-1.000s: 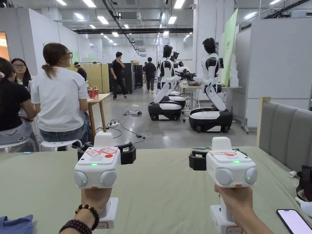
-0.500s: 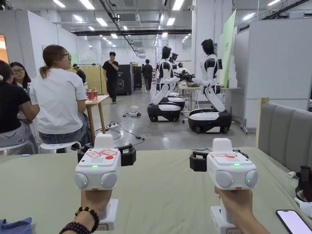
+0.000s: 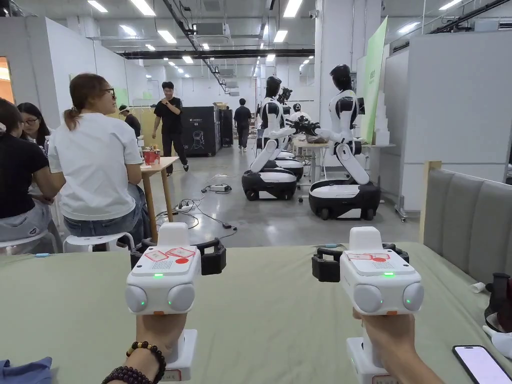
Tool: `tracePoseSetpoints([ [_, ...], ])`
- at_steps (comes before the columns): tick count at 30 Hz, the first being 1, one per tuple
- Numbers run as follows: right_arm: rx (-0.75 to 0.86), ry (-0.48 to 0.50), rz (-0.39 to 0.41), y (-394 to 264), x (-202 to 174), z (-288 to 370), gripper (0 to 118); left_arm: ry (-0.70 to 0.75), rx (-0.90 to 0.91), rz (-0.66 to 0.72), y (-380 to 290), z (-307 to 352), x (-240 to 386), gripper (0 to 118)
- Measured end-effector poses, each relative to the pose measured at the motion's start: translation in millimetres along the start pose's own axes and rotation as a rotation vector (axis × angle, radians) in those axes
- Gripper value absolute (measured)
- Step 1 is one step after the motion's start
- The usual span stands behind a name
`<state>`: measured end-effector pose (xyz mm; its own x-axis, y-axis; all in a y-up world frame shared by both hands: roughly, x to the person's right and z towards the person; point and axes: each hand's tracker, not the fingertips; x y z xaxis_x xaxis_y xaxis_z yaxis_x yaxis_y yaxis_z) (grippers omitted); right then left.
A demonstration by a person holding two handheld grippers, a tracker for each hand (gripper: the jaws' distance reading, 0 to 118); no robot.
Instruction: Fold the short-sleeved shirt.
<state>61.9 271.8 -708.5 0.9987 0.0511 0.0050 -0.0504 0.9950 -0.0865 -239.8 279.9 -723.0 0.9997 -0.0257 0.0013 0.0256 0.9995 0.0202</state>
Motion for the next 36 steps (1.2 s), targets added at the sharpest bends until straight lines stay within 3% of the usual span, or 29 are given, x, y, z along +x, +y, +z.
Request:
tracePoseSetpoints([
  [36, -0.023, 0.014, -0.017, -1.4, 3.7, -3.2, 118, -0.023, 0.010, -0.009, -7.5, -6.3, 8.2, 118],
])
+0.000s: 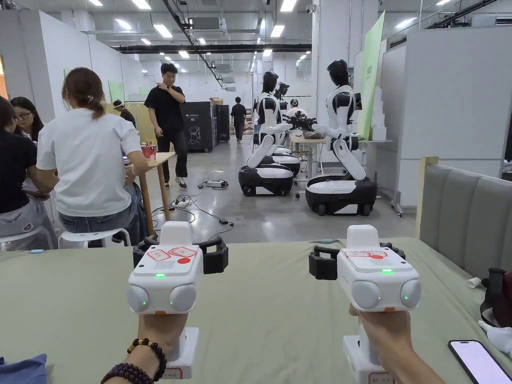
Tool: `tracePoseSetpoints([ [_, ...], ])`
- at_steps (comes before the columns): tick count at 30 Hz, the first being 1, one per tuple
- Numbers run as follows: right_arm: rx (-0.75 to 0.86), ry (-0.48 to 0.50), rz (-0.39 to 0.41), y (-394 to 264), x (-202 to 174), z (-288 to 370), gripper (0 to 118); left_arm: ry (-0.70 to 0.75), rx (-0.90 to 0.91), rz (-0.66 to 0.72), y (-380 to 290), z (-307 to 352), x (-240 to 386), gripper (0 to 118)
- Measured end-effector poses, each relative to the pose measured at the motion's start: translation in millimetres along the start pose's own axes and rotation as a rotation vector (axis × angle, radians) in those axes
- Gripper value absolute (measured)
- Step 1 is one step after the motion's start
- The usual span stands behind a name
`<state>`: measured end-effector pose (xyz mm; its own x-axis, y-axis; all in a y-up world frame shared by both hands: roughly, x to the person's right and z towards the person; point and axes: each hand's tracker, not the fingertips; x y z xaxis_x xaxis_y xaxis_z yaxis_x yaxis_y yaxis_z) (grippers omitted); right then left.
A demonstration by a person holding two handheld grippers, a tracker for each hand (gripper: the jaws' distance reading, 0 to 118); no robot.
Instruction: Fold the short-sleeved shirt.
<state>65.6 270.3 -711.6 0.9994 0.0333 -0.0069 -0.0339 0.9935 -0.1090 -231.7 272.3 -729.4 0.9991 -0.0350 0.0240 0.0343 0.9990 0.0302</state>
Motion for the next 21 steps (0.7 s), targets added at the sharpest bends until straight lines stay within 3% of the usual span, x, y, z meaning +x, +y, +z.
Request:
tracePoseSetpoints([
  [8, 0.000, -0.019, 0.012, -3.7, -2.2, -1.8, 118, -0.004, -0.021, -0.006, -4.9, -0.6, 0.0, 117],
  [9, -0.005, -0.019, 0.012, -3.5, -1.9, -1.9, 114, -0.004, -0.022, -0.010, -5.1, -0.4, 0.0, 107],
  [10, -0.008, -0.017, 0.009, -3.3, -1.5, -1.9, 102, -0.014, -0.027, -0.012, -5.2, -0.2, -0.2, 88],
  [11, -0.010, -0.010, 0.008, -3.1, -1.0, -1.8, 79, -0.020, -0.028, -0.016, -5.2, 0.0, -0.1, 60],
  [12, -0.007, -0.012, 0.008, -3.0, -1.4, -1.2, 34, -0.022, -0.026, -0.027, -5.0, 0.2, 0.4, 9],
  [13, -0.003, -0.021, 0.015, -2.7, -2.0, -0.7, 12, -0.005, -0.019, -0.046, -5.0, 0.0, 2.0, 0],
  [14, -0.003, -0.035, 0.023, -2.6, -2.6, -1.2, 2, 0.001, -0.022, -0.050, -4.7, -0.8, 2.2, 0],
  [17, -0.018, -0.030, 0.029, -3.6, 1.4, 1.2, 0, -0.043, -0.038, 0.020, -2.1, -3.2, 0.6, 0],
  [21, -0.027, -0.023, 0.050, -5.8, -1.9, 3.1, 0, -0.025, -0.015, -0.037, -4.0, -5.0, 5.0, 0],
])
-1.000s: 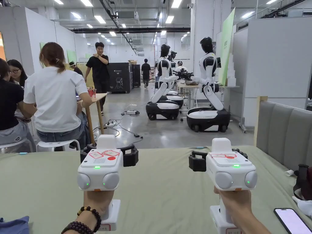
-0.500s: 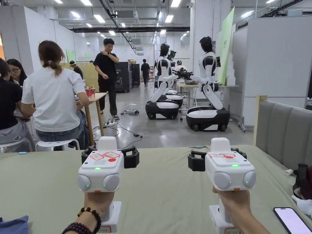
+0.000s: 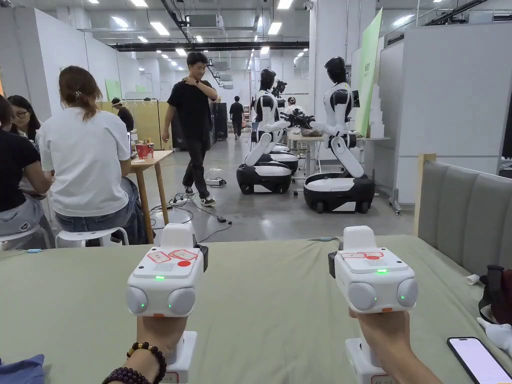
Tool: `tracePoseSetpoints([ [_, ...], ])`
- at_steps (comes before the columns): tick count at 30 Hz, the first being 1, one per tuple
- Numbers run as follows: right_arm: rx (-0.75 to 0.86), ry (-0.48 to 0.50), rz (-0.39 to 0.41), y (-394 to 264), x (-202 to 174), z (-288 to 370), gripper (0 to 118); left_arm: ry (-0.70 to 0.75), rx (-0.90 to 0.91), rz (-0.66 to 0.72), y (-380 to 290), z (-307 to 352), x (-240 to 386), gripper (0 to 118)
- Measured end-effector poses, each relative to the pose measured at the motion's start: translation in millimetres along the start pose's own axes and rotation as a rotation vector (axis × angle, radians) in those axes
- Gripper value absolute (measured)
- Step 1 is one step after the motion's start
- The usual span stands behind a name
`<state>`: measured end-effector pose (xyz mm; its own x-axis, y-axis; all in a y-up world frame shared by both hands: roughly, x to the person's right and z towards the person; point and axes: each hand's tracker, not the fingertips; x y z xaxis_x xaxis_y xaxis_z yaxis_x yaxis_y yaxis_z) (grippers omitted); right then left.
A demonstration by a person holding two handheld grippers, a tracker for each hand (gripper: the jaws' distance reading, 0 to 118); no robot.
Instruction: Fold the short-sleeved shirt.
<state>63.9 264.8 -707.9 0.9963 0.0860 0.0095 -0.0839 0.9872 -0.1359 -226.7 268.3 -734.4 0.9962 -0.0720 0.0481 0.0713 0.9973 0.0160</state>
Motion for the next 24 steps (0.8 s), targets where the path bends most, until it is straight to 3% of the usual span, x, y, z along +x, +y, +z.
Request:
tracePoseSetpoints([
  [6, -0.006, 0.067, -0.015, -0.9, -41.0, -6.9, 0, 0.021, 0.002, 0.034, 5.0, 15.3, -38.5, 0],
  [17, 0.018, 0.421, 0.032, 9.5, -252.6, -3.0, 0, 0.381, -0.060, 0.025, -21.7, 115.6, -231.3, 0],
  [21, -0.006, 0.527, 0.035, 6.0, -311.1, 10.5, 0, 0.451, -0.091, -0.017, -36.0, 146.3, -275.3, 0],
  [24, -0.009, 0.552, 0.054, 5.4, -335.8, 22.1, 0, 0.463, -0.100, -0.006, -42.4, 161.4, -294.9, 0],
])
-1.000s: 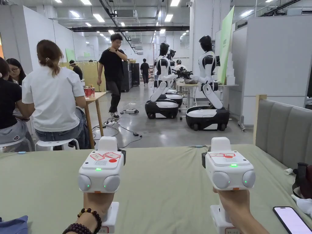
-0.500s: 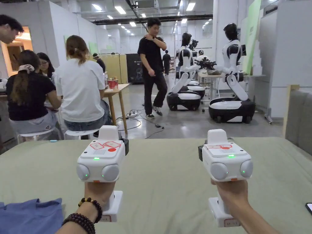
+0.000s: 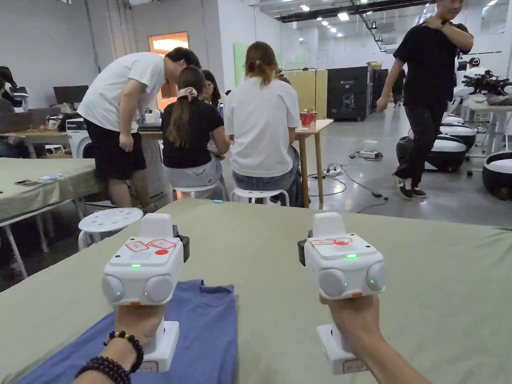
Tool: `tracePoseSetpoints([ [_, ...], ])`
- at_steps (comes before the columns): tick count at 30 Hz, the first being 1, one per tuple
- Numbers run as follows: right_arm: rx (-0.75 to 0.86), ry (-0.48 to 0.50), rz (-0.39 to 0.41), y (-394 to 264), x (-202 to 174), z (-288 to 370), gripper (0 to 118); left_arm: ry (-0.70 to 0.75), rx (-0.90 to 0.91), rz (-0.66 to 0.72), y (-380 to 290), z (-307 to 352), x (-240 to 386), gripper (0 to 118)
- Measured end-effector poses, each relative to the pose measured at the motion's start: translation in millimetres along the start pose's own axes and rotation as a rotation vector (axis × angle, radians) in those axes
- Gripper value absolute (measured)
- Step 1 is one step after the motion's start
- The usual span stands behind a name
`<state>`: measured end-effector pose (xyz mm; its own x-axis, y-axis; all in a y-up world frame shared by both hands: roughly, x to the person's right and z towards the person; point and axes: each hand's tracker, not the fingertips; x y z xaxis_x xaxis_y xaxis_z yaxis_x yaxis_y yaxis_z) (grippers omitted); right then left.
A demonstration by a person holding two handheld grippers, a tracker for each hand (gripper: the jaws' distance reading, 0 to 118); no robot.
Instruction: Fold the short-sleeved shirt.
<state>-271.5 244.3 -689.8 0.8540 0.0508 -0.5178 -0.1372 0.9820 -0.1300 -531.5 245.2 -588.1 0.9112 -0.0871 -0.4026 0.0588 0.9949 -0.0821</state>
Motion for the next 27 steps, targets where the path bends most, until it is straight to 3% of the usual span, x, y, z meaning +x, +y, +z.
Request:
tracePoseSetpoints([
  [6, -0.016, 0.012, 0.001, -3.6, -7.7, -15.5, 0, -0.031, -0.053, -0.028, -12.0, -11.4, -11.3, 0],
  [11, -0.026, 0.019, 0.000, -15.2, 0.7, -29.7, 0, -0.150, -0.522, -0.040, -34.8, -60.8, 5.0, 0],
  [15, -0.039, 0.034, 0.004, -25.1, 7.2, -29.4, 0, -0.276, -0.744, -0.123, -77.5, -97.7, 22.4, 0],
  [16, -0.055, 0.044, 0.012, -28.7, 9.2, -35.3, 0, -0.285, -0.764, -0.144, -89.6, -104.7, 26.9, 6],
  [17, -0.066, 0.049, 0.018, -32.8, 11.2, -41.2, 0, -0.289, -0.786, -0.150, -99.5, -110.6, 30.9, 24],
  [19, -0.076, 0.060, 0.019, -48.4, 18.3, -59.7, 0, -0.254, -0.794, -0.112, -117.3, -126.2, 32.8, 93],
  [20, -0.087, 0.071, 0.017, -53.0, 19.9, -65.9, 0, -0.226, -0.804, -0.070, -126.1, -133.7, 32.1, 117],
  [23, -0.107, 0.091, 0.016, -67.0, 21.0, -77.3, 0, -0.236, -0.797, 0.047, -141.5, -156.4, 25.7, 105],
  [27, -0.124, 0.111, 0.030, -80.8, 15.3, -84.7, 0, -0.209, -0.878, -0.011, -169.9, -171.9, 20.8, 108],
])
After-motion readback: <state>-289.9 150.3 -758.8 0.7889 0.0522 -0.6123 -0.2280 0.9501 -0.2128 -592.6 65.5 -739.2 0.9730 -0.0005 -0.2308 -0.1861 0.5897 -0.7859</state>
